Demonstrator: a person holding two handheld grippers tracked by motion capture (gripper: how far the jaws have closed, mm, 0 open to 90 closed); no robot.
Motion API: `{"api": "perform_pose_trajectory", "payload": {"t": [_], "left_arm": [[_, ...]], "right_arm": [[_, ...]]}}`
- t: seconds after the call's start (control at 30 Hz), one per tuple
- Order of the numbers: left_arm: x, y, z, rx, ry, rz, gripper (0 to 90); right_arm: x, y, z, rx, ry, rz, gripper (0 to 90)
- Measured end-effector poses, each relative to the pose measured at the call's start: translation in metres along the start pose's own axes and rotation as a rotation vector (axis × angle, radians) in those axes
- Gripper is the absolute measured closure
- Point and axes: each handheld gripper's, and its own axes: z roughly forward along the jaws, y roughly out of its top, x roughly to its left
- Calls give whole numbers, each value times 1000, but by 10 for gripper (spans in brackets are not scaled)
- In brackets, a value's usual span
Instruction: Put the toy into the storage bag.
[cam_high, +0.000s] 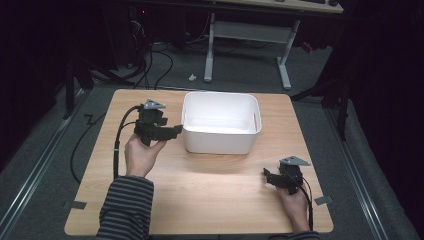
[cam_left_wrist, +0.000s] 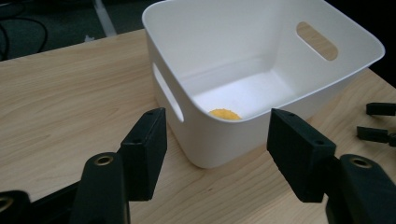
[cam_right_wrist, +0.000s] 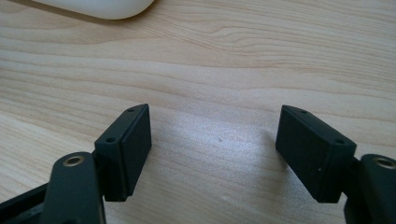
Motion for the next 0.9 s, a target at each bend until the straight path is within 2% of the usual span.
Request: {"api": "perform_pose_trajectory", "payload": {"t": [0.23, 0.37, 0.53, 0.9], "left_arm": [[9, -11, -6, -13, 7, -33, 384], [11, -18, -10, -8, 20, -30, 382], [16, -28, -18, -18, 33, -49, 382], [24, -47, -22, -10, 56, -77, 388]], "right_arm": [[0, 0, 0, 0, 0, 0, 271], [0, 0, 0, 0, 0, 0, 271], [0, 0, 0, 0, 0, 0, 271], [0, 0, 0, 0, 0, 0, 271]]}}
